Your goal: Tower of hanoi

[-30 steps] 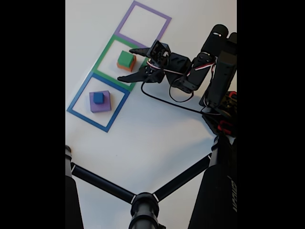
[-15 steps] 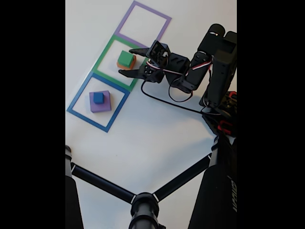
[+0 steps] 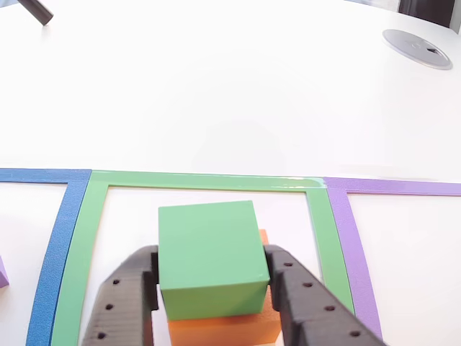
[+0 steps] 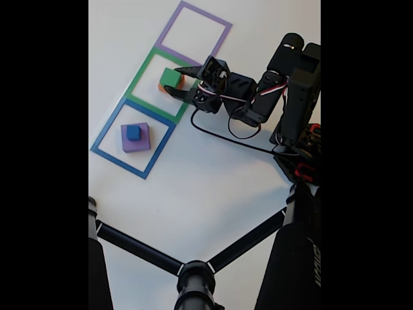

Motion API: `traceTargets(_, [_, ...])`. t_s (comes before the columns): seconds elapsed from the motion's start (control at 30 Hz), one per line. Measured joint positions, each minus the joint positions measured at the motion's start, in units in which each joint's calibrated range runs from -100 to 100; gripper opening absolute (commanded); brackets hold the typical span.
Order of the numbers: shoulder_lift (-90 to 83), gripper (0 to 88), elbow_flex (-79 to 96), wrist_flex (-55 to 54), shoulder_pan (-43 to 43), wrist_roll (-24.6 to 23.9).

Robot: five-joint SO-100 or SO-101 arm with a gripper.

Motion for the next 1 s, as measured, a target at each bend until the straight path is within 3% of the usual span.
traceTargets(0.2, [-7.5, 5.9, 1.6, 3.5, -0.5, 0.0])
traceTargets(0.37, [-22.8, 5.7, 2.0, 18.1, -0.4, 0.0])
traceTargets(0.7, [-62.0, 5.3, -6.4, 71.1, 2.3, 0.5])
traceTargets(1.0, [-67.6, 5.4, -41.0, 120.5, 8.8, 0.5])
